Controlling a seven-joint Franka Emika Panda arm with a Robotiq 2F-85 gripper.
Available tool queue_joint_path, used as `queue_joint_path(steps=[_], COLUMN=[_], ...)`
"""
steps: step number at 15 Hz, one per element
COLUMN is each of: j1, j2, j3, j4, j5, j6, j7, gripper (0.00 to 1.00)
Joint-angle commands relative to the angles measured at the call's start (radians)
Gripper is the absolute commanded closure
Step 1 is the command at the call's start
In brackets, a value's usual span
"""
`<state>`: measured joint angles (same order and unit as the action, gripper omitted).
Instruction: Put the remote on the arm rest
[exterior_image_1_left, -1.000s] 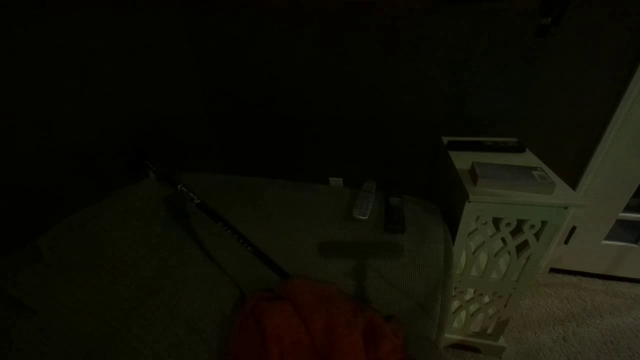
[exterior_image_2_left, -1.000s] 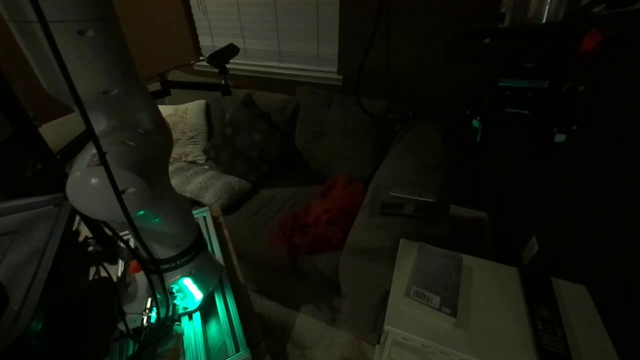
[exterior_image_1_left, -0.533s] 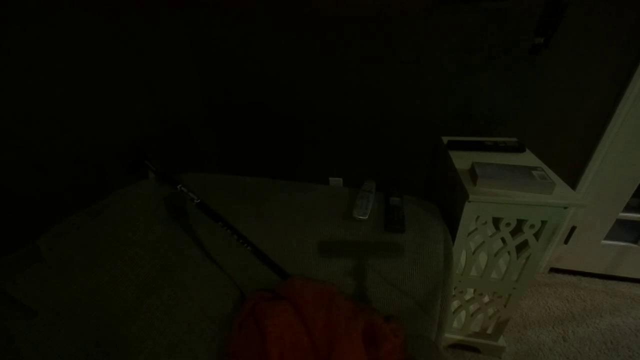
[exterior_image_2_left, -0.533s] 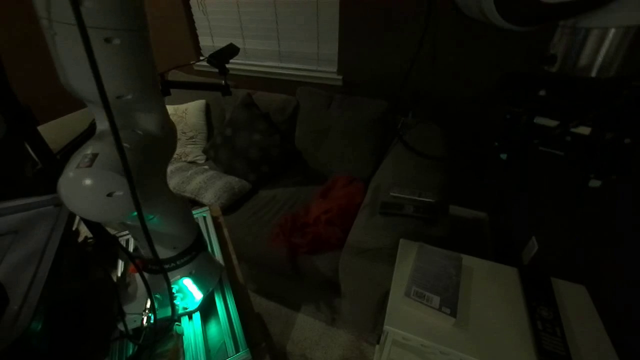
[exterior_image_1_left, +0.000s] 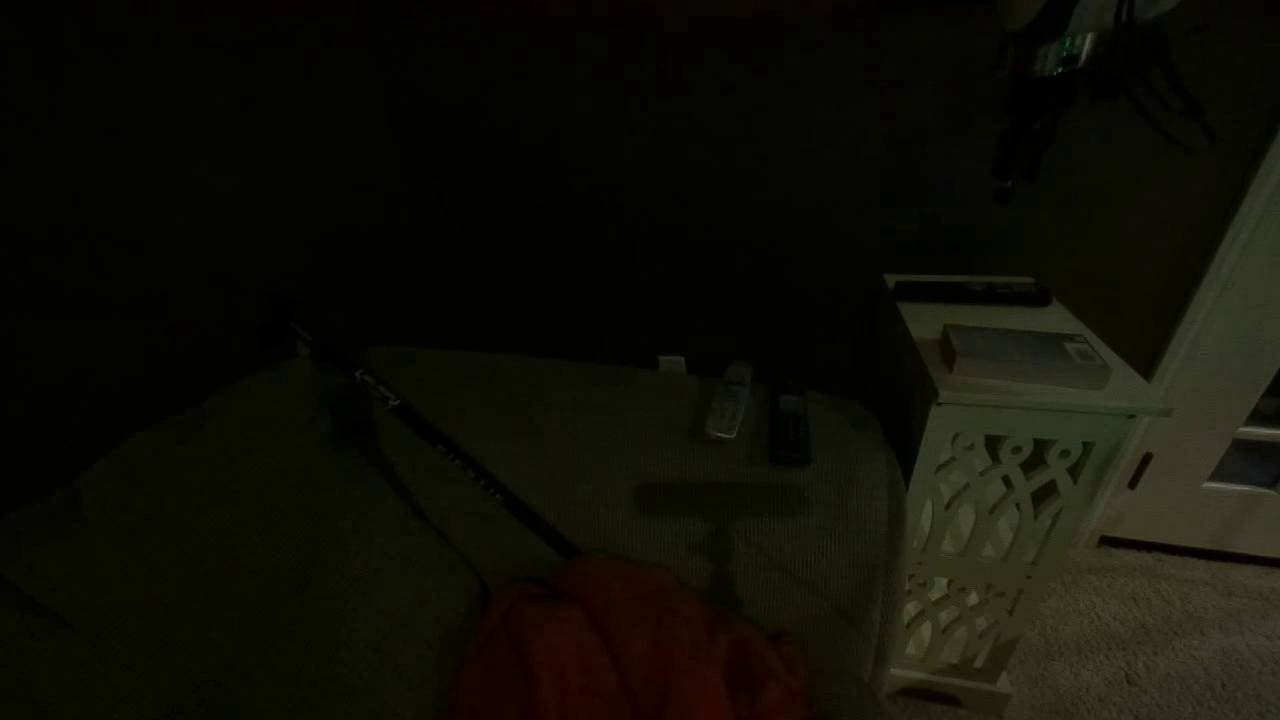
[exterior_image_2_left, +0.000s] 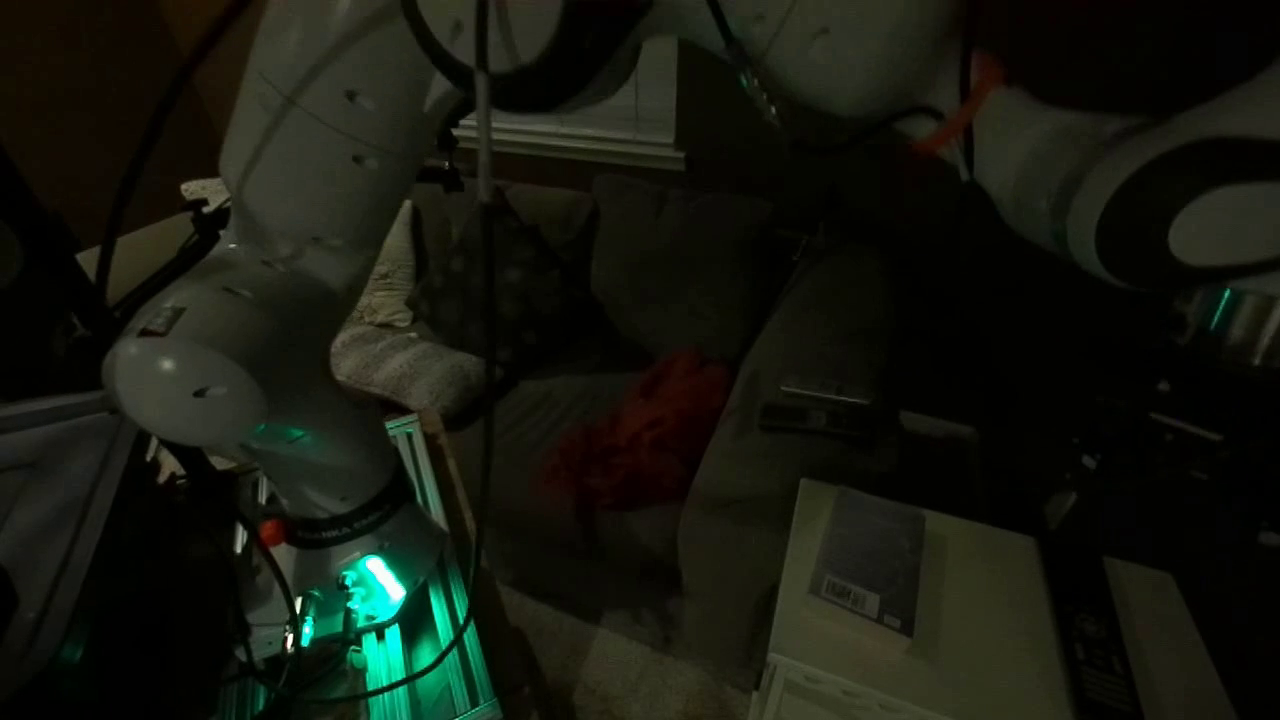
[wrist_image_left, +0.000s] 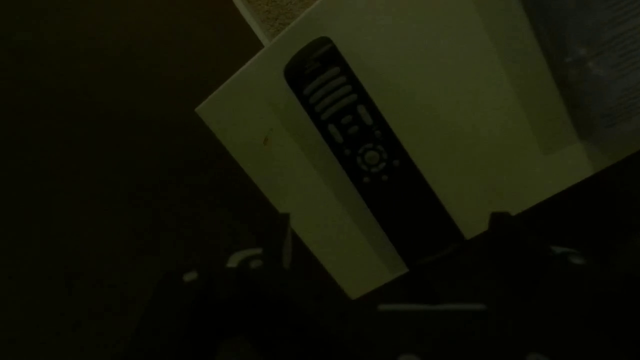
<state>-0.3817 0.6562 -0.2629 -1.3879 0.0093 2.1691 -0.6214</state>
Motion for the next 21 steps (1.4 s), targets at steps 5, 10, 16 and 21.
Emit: queue_joint_path(steps=[5, 10, 16, 21], j1=[-0.059, -0.165, -0.179, -0.138], j2=[0.063, 0.169, 0.327, 0.374], j3=[0.058, 0.176, 0.178, 0.161], j4=[0.083, 0.132, 0.221, 0.294], j5=[-0.038, 0.010, -0.032, -0.070], j6=[-0.001, -0.034, -0.036, 0.044], j7=[0.064, -0.274, -0.450, -0.489], gripper=[0.00, 0.00, 0.00, 0.00])
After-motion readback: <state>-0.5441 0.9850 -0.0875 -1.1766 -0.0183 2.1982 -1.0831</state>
